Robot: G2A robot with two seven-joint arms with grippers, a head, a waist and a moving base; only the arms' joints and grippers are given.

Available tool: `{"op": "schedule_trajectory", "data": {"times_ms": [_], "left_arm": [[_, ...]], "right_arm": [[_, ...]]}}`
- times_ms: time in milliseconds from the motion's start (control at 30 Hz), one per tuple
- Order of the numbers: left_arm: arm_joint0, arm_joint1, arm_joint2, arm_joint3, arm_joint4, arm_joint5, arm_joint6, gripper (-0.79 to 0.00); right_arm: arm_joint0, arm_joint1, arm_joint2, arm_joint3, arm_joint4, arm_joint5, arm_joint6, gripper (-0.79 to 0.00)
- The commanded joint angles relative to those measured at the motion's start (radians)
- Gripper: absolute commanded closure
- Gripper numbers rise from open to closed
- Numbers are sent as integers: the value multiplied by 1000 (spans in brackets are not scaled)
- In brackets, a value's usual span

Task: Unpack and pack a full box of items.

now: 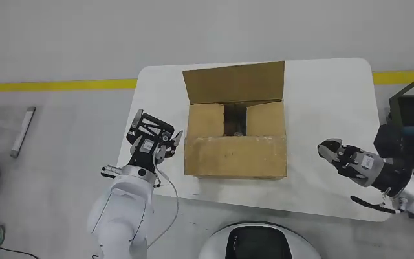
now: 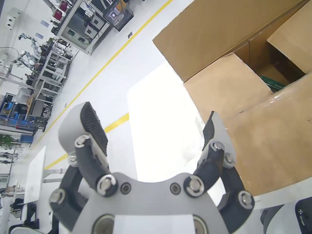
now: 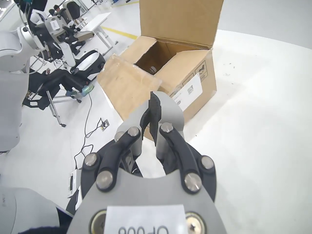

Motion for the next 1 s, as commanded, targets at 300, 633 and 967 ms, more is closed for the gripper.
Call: {"op": "schedule_trajectory", "data": {"times_ms": [300,633,967], "left_arm": [[-1,0,0,1,0,0,0,-785],[-1,0,0,1,0,0,0,-785],[-1,0,0,1,0,0,0,-785]], "right_arm": [[246,16,-223,151,-69,46,30,-662],[344,28,-328,246,-86,4,57,-511],[321,46,-339,233,-42,-32,114,-326]]}}
